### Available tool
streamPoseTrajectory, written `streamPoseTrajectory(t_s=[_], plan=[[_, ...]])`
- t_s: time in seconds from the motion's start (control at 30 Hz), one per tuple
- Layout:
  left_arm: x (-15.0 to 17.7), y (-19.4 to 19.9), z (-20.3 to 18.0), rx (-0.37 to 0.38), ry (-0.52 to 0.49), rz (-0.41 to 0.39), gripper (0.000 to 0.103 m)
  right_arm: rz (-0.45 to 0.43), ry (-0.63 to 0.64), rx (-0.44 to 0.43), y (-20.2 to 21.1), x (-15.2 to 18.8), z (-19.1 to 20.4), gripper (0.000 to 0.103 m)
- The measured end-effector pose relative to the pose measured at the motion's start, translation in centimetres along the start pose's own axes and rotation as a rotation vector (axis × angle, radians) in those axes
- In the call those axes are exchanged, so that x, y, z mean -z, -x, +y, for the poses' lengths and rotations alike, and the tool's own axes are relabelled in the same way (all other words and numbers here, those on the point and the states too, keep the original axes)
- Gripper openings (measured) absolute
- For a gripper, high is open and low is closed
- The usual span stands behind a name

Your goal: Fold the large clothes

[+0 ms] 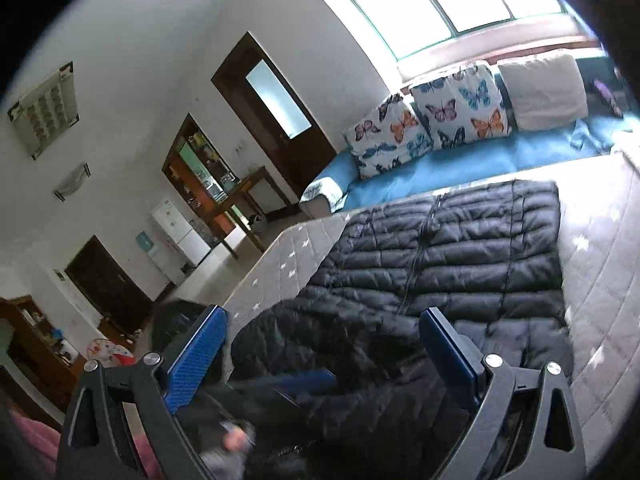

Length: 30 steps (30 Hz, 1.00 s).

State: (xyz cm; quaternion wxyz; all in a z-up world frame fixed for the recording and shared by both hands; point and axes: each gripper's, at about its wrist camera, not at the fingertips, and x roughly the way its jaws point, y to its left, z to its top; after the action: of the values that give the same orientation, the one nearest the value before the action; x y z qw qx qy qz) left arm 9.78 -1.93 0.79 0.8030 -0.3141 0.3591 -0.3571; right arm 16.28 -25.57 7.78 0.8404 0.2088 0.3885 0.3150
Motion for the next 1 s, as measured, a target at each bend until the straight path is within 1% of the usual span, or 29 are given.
streamPoseTrajectory(t_s=[0.03,0.1,0.13,0.2,0.27,0.3,0.37,0.4,0.47,0.53,0.57,0.6,0.7,0.73,0.77,0.83,0.9,0.97,1.0], plan=[[-0.2,0.8,0.0,-0.018,-0.006,-0.016,0.103,0.017,-0.008,-0.004,-0.4,0.5,-0.3,0.103],[-0.7,3.5,0.3,-0.082,-0.025,-0.071,0.103,0.062,0.006,-0.006,-1.3,1.2,-0.3,0.103],[-1.1,4.9,0.6,-0.115,-0.032,-0.098,0.103,0.094,0.025,0.006,-2.0,1.7,-0.3,0.103],[-2.0,7.7,1.4,-0.184,-0.040,-0.149,0.103,0.139,0.068,0.075,-3.1,2.8,-0.6,0.103],[-3.1,10.6,2.9,-0.272,-0.025,-0.205,0.103,0.193,0.107,0.166,-4.2,4.0,-1.6,0.103],[-3.5,11.6,3.6,-0.299,-0.012,-0.223,0.103,0.204,0.125,0.222,-4.5,4.4,-2.1,0.103],[-4.4,13.2,5.9,-0.365,0.019,-0.239,0.103,0.233,0.163,0.345,-4.8,5.3,-3.5,0.099],[-4.7,13.7,7.2,-0.406,0.038,-0.241,0.103,0.243,0.185,0.384,-4.8,5.6,-3.9,0.099],[-4.6,13.6,9.3,-0.458,0.067,-0.219,0.103,0.267,0.197,0.467,-4.8,6.0,-4.9,0.099],[-3.7,12.9,11.2,-0.474,0.088,-0.170,0.103,0.273,0.194,0.486,-4.6,6.2,-5.5,0.099],[-3.2,12.4,11.5,-0.489,0.079,-0.159,0.103,0.272,0.198,0.487,-4.4,6.3,-5.7,0.099],[-2.6,11.9,11.7,-0.513,0.057,-0.149,0.103,0.275,0.200,0.494,-4.3,6.5,-5.8,0.099],[-0.8,9.4,12.1,-0.619,-0.032,-0.101,0.103,0.284,0.192,0.500,-4.3,6.8,-6.3,0.099],[-0.5,8.8,12.0,-0.636,-0.052,-0.093,0.103,0.285,0.194,0.505,-4.2,6.9,-6.3,0.099],[-0.2,8.3,11.6,-0.669,-0.092,-0.095,0.103,0.288,0.199,0.513,-4.3,6.8,-6.1,0.099],[0.0,7.2,11.1,-0.680,-0.106,-0.079,0.103,0.296,0.210,0.548,-4.2,6.6,-5.4,0.099],[0.0,6.4,11.4,-0.673,-0.093,-0.081,0.103,0.286,0.221,0.587,-4.1,6.0,-4.4,0.099],[0.0,5.9,11.3,-0.685,-0.095,-0.080,0.103,0.239,0.266,0.632,-3.5,5.1,-2.5,0.099],[0.0,6.3,11.1,-0.691,-0.099,-0.085,0.103,0.220,0.290,0.633,-3.3,4.9,-1.6,0.099]])
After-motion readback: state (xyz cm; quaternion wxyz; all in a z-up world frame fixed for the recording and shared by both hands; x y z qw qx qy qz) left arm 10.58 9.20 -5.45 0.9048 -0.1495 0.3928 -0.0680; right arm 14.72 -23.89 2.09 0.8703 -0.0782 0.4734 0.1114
